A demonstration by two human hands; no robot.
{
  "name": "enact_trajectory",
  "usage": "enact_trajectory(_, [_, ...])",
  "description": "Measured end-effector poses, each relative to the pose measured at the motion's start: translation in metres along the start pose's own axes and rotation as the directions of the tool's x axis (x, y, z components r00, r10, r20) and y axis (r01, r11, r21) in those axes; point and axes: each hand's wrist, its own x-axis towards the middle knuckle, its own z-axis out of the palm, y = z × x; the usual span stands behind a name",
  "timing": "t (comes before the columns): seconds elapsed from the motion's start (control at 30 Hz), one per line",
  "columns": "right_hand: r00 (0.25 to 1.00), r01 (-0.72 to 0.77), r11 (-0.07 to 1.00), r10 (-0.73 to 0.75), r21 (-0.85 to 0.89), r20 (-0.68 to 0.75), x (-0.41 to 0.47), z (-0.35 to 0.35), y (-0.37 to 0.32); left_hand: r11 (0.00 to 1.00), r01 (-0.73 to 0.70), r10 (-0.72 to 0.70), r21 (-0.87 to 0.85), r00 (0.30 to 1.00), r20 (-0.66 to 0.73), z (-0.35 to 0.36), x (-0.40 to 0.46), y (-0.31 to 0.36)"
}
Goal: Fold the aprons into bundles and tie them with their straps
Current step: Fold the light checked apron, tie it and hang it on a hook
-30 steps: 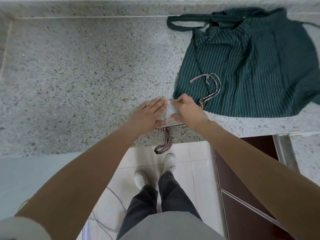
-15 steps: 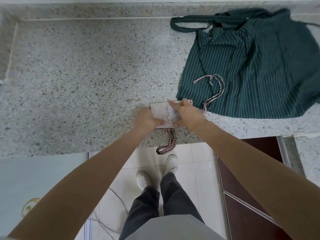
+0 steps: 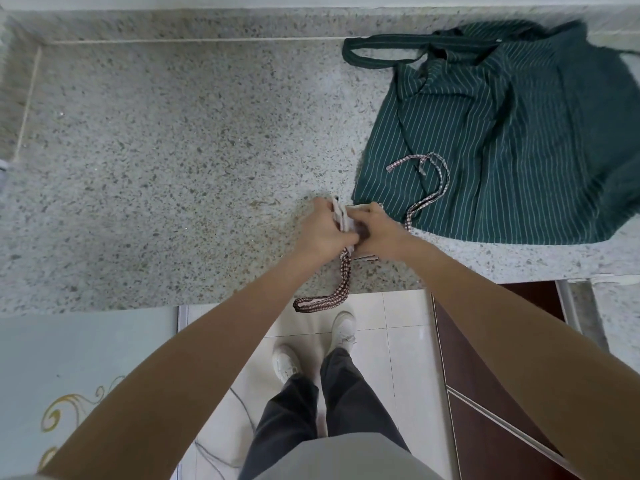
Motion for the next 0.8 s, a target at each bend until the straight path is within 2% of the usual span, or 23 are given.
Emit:
enact_trajectory(0.03, [1.0,-0.002,0.96,-0.002,0.278,0.015,-0.003,-0.005,0.005,1.0,-0.018,0.018,0.006,1.0,0.0,0.003,0.0,0.004])
enact_trajectory(0.1, [0.998,-0.056,0.732,0.062,0.679,0.015,-0.004,-0.012,0.017,0.998,-0.054,0.054,0.006,0.998,0.012,0.011,-0.002,0.011])
enact_trajectory(0.17, [0.993,-0.052,0.539,0.115,0.841,-0.012,-0.004,-0.017,0.023,0.994,-0.107,0.106,0.024,0.994,0.029,0.021,-0.001,0.016])
enact_trajectory(0.23, [0.991,-0.04,0.472,0.135,0.881,-0.027,-0.005,-0.018,0.024,0.989,-0.14,0.139,0.045,0.99,0.03,0.031,0.001,0.02])
enact_trajectory(0.27, [0.989,-0.043,0.474,0.144,0.88,-0.029,-0.004,-0.018,0.024,0.989,-0.136,0.135,0.056,0.991,0.025,0.034,0.003,0.021])
enact_trajectory(0.33, [0.981,-0.029,0.556,0.177,0.83,-0.085,0.001,-0.016,0.027,0.992,-0.119,0.118,0.049,0.993,0.013,0.036,0.003,0.022])
enact_trajectory(0.4, [0.963,0.011,0.701,0.184,0.713,-0.196,0.005,-0.014,0.033,0.996,-0.062,0.064,-0.064,0.998,0.024,0.036,0.005,0.018])
enact_trajectory(0.43, [0.946,0.019,0.783,0.186,0.622,-0.264,0.007,-0.014,0.036,0.988,-0.008,0.015,-0.152,0.999,0.044,0.034,0.005,0.015])
enact_trajectory(0.47, [0.928,0.012,0.856,0.183,0.517,-0.324,0.009,-0.014,0.039,0.985,0.031,-0.024,-0.17,0.999,0.045,0.034,0.006,0.012])
enact_trajectory(0.53, [0.906,-0.032,0.952,0.156,0.304,-0.393,0.011,-0.015,0.041,0.997,0.071,-0.072,-0.013,0.995,-0.071,0.031,0.01,0.004])
enact_trajectory(0.6, [0.896,-0.072,0.987,0.126,0.141,-0.426,0.01,-0.015,0.04,0.983,0.152,-0.126,0.103,0.967,-0.223,0.027,0.014,-0.003])
enact_trajectory(0.63, [0.893,-0.082,0.991,0.119,0.101,-0.434,0.009,-0.016,0.039,0.973,0.217,-0.192,0.083,0.951,-0.241,0.026,0.015,-0.004])
enact_trajectory(0.7, [0.892,-0.094,0.991,0.126,0.094,-0.433,0.007,-0.019,0.037,0.945,0.327,-0.327,-0.027,0.933,-0.147,0.028,0.019,-0.003])
enact_trajectory(0.8, [0.895,-0.131,0.977,0.19,0.17,-0.403,0.012,-0.022,0.039,0.932,0.356,-0.354,-0.066,0.934,0.036,0.035,0.016,0.008])
